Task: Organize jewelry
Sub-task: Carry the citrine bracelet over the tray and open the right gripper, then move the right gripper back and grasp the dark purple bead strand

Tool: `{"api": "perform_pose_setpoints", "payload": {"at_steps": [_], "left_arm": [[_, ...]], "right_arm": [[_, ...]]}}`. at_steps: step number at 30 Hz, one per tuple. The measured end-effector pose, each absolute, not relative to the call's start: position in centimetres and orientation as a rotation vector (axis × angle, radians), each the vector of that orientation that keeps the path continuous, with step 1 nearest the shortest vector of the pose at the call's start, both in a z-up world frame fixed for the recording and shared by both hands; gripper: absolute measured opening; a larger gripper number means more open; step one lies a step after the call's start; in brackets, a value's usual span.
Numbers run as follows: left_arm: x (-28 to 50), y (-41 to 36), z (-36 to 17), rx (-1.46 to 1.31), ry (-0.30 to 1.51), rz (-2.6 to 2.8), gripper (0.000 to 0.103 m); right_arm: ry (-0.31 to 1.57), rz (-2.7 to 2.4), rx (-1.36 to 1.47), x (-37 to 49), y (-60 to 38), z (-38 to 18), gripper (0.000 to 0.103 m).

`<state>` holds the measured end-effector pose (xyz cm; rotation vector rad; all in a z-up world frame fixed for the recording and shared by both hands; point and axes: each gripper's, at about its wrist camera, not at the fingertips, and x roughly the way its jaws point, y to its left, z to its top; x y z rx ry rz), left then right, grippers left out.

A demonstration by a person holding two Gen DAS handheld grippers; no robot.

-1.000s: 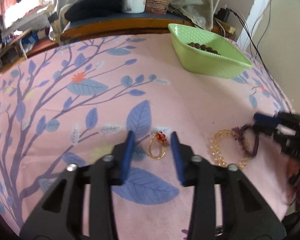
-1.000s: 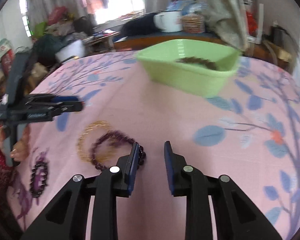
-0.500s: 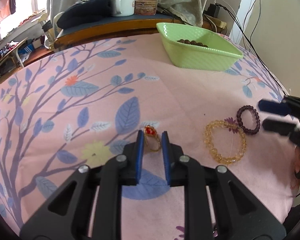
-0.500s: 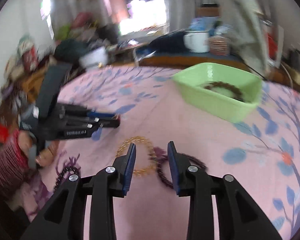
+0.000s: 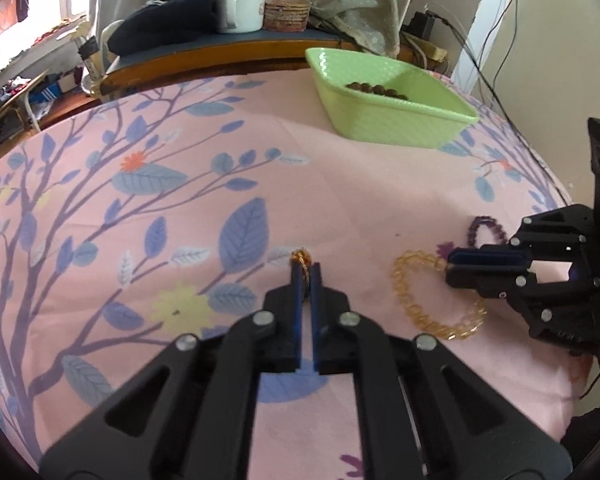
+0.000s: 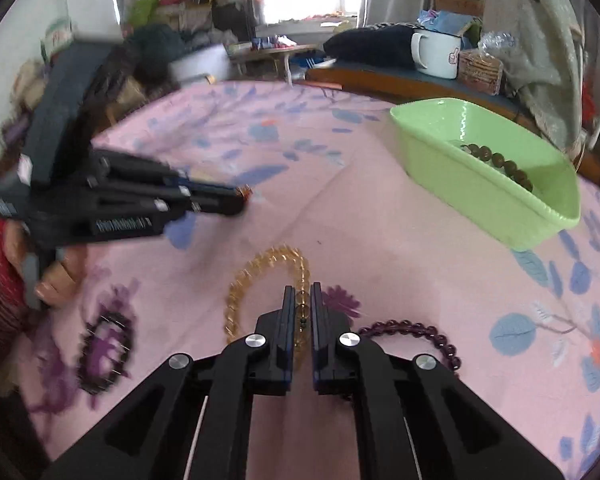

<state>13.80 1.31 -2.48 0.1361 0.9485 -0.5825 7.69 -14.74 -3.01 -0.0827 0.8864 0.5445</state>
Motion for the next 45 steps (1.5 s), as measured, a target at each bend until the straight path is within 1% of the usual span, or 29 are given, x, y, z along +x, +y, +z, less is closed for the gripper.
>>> {"api": "perform_pose_setpoints", "payload": {"at_steps": [3,9,14,17,21,30,32,33,35,39,42,45], "left_arm": [[13.7,1.4,-1.2,0.079,0.941,-0.635,0.003],[15.1,0.5,2.2,-0.037,0.917,-0.728,0.003],[17.8,-2.5,5.4,-0.037,0.855,-0.762,0.003],[20.1,-4.8,6.8,-0.04,0.837,-0.777,0.003],[23.1,-7.4,6.5,-0.034,0.857,-0.767,0.003],[29.6,-11.1,0.6,-0.046,1.019,-0.667,0.003],[30.7,-11.6,-0.7,-0.052,1.086,-0.632,0.009],[31.3,-11.8,-1.4,-0.056,1.124,-0.611,0.015],[31.8,-11.6,-1.9,-0.065,1.156,-0.589,0.015],[31.1,-10.9,-1.0,-0.089,1.133,-0.6,0.015],[30.4,-10.4,0.2,-0.097,1.116,-0.609,0.015],[28.6,-9.3,2.0,-0.103,1.068,-0.63,0.015]], "right_arm": [[0.847,0.595,0.07,8.0,-16.5,-0.8,0.0],[0.78,0.636,0.283,10.1,-20.4,3.5,0.0],[0.694,0.559,0.317,13.1,-23.6,7.5,0.0],[0.661,0.492,0.333,15.5,-25.2,8.8,0.0],[0.687,0.427,0.337,18.6,-26.4,7.9,0.0],[0.766,0.339,0.375,22.7,-28.2,2.9,0.0],[0.762,0.313,0.434,23.6,-28.8,2.0,0.0],[0.762,0.3,0.462,23.9,-29.2,1.7,0.0],[0.752,0.299,0.512,23.8,-29.7,1.6,0.0],[0.733,0.33,0.535,22.8,-29.8,2.0,0.0],[0.724,0.346,0.567,20.9,-29.7,1.9,0.008],[0.709,0.364,0.57,18.3,-29.3,2.3,0.008]]}}
